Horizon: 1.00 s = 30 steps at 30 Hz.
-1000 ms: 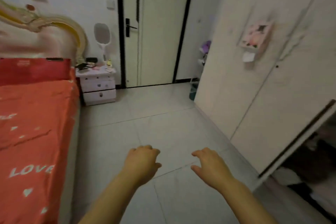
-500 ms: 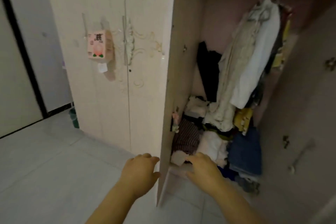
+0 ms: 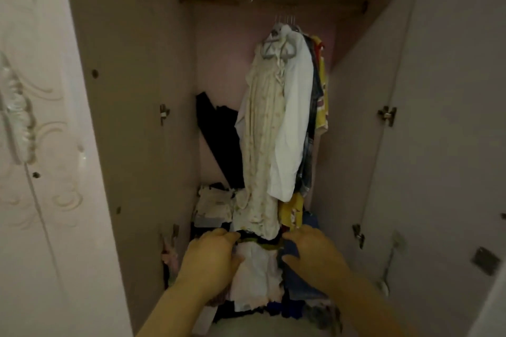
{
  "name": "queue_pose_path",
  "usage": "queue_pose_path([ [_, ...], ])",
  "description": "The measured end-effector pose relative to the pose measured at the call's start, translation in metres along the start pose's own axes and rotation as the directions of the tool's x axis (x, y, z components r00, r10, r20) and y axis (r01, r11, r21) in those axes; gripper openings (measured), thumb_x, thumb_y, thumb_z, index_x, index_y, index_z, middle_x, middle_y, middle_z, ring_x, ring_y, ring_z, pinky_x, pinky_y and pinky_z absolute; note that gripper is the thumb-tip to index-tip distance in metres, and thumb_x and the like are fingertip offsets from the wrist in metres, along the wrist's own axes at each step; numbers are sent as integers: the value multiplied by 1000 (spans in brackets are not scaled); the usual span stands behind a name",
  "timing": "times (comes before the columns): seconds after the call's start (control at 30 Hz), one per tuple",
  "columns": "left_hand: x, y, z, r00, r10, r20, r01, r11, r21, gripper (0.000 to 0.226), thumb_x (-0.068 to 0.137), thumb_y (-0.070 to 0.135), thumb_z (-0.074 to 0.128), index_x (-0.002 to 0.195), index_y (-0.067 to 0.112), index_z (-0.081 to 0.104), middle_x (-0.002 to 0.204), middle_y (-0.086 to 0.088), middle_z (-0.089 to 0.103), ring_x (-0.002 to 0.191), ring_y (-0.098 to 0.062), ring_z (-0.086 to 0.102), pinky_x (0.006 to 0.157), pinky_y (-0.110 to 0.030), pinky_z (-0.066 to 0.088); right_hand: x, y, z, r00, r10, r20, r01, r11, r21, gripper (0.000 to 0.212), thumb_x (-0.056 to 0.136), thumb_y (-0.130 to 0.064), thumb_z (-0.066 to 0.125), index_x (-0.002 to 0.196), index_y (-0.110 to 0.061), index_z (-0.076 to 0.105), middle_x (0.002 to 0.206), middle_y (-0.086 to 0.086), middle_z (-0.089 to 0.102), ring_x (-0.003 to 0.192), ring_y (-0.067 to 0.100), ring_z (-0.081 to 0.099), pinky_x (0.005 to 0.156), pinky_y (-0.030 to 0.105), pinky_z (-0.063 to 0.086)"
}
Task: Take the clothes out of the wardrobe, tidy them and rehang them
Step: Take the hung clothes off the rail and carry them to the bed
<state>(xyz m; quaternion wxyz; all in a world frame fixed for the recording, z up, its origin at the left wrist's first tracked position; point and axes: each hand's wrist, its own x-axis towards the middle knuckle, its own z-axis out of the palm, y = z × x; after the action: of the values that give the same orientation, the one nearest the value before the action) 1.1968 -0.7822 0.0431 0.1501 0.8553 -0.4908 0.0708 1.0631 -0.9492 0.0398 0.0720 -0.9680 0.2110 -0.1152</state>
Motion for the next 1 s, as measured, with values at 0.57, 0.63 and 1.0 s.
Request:
queue_pose_path([
  [0.57, 343, -14, -26, 892, -31, -451, -70, 976, -205, 49, 93, 36, 52, 139, 21, 43, 137, 1, 47, 119, -16, 47, 98, -32, 42, 300, 98, -117, 958, -148, -248, 118, 985, -129, 50, 95, -39, 48, 141, -25, 38, 137, 3, 42, 123, 20, 40, 102, 31, 36],
  [0.63, 374, -13, -33, 865, -54, -498, -74, 969, -234, 50, 92, 34, 54, 138, 19, 43, 137, 0, 48, 120, -16, 46, 99, -32, 41, 337, 105, -132, 938, -195, -288, 160, 977, -139, 49, 95, -37, 48, 141, -24, 38, 138, 3, 41, 124, 20, 39, 103, 30, 35],
  [1.0, 526, -53, -65, 739, -100, -666, -145, 942, -303, 50, 91, 29, 56, 138, 17, 42, 135, 0, 49, 121, -14, 44, 94, -18, 30, 507, 124, -195, 781, -380, -496, 231, 913, -336, 50, 93, -28, 52, 140, -21, 39, 134, 5, 43, 118, 25, 42, 98, 33, 34],
])
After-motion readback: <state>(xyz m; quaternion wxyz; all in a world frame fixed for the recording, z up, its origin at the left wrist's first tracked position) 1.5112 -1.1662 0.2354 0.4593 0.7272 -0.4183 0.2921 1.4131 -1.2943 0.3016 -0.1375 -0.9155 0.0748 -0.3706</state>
